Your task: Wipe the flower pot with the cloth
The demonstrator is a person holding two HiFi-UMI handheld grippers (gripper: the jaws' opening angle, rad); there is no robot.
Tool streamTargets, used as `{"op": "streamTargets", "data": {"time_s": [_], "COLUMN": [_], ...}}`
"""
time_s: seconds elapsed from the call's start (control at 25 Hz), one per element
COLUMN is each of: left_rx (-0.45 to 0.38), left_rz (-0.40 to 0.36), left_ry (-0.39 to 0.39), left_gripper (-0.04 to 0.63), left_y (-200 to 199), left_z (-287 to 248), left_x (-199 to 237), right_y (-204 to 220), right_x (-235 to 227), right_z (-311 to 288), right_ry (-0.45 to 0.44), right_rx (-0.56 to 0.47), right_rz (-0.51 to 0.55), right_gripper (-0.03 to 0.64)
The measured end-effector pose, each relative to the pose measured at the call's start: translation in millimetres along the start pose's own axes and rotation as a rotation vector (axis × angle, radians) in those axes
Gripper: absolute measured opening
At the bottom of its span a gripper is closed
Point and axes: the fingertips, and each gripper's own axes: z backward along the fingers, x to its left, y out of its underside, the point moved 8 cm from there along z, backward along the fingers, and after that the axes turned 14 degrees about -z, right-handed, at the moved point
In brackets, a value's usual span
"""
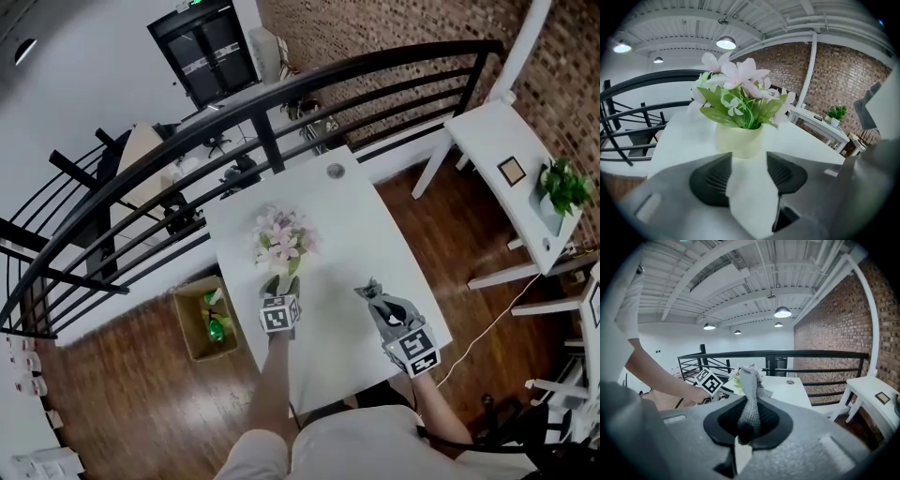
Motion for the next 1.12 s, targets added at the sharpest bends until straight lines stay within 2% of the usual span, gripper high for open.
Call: {"op": "streamTargets", "data": {"time_s": [0.12, 0.16, 0.28, 0.48, 0.56, 0.64, 0.68, 0.76, 0.84, 0.92, 1.0, 1.12], "left_rx": [-0.037, -0.042, -0.040, -0.096, -0.079, -0.046, -0.037, -0.042, -0.050, -0.069, -0.121, -0.211], "left_rz": [-0.031, -0.063, -0.145, -0.147, -0.173, -0.167, -0.139, -0.028, 0.136, 0.330, 0.509, 0.698], "left_ry": [0.031, 0.047, 0.073, 0.083, 0.100, 0.103, 0.109, 0.143, 0.201, 0.282, 0.374, 0.510], "left_gripper": [0.580, 0.630, 0.630, 0.632, 0.622, 0.621, 0.620, 0.620, 0.620, 0.618, 0.617, 0.617], "left_y": [-4, -6, -17, -41, -47, -49, -50, -51, -48, -43, -39, -44], "left_z": [-12, -18, -38, -66, -76, -78, -77, -71, -62, -48, -29, 7], "left_x": [9, 12, 27, 47, 40, 32, 29, 25, 21, 13, 5, -6], "right_y": [3, 4, 8, 17, 21, 24, 24, 20, 13, 5, -6, -25], "right_x": [2, 1, 0, -9, -16, -23, -25, -25, -23, -19, -12, 3], "right_z": [-3, -3, -5, -2, 1, 4, 4, 1, -4, -8, -13, -23], "right_ry": [-0.001, 0.001, 0.010, 0.021, 0.027, 0.031, 0.031, 0.028, 0.019, 0.006, -0.019, -0.127], "right_rx": [0.014, 0.020, 0.047, 0.093, 0.102, 0.107, 0.107, 0.100, 0.081, 0.058, 0.035, 0.011], "right_rz": [0.002, 0.004, 0.015, 0.026, 0.020, 0.010, 0.007, 0.009, 0.012, 0.013, 0.016, 0.021], "right_gripper": [0.011, 0.011, 0.011, 0.010, 0.011, 0.011, 0.010, 0.011, 0.009, 0.010, 0.011, 0.011]}}
